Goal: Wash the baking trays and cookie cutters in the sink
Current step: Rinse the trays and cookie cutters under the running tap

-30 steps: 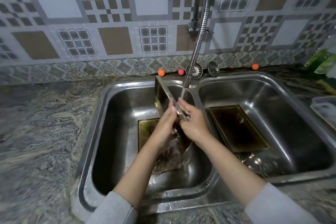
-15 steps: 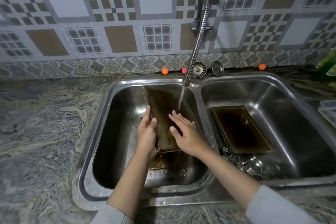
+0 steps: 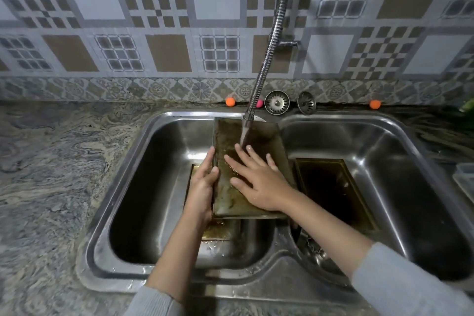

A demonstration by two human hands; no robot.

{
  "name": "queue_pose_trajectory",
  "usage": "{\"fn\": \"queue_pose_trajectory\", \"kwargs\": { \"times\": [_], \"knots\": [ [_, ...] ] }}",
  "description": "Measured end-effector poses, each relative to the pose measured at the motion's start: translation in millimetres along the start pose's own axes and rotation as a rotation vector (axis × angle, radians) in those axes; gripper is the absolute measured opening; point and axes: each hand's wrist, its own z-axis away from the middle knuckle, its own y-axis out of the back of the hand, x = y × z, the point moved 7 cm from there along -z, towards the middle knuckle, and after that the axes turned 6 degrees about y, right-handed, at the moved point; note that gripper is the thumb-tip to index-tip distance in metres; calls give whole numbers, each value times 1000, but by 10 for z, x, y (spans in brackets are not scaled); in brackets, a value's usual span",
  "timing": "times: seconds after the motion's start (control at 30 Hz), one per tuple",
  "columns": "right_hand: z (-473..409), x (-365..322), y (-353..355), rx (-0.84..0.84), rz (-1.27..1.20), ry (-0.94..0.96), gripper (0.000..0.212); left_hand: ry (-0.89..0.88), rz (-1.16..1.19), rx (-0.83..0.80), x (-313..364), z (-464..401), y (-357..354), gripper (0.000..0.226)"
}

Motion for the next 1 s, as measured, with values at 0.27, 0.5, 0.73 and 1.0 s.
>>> {"fn": "queue_pose_trajectory", "kwargs": {
  "times": [0.27, 0.5, 0.73, 1.0],
  "knots": [
    [-336, 557, 246, 44, 41, -369, 65, 62, -62, -195, -242, 63, -224, 58],
    [31, -121, -96, 85, 31, -36, 54, -14, 156, -70, 122, -15, 151, 71],
    [-439, 600, 432, 179, 69, -423, 60, 74, 56, -169, -84, 32, -102, 60],
    [-8, -265, -35, 151, 102, -38, 56, -57, 145, -106, 319, -49, 141, 71]
  ]
}}
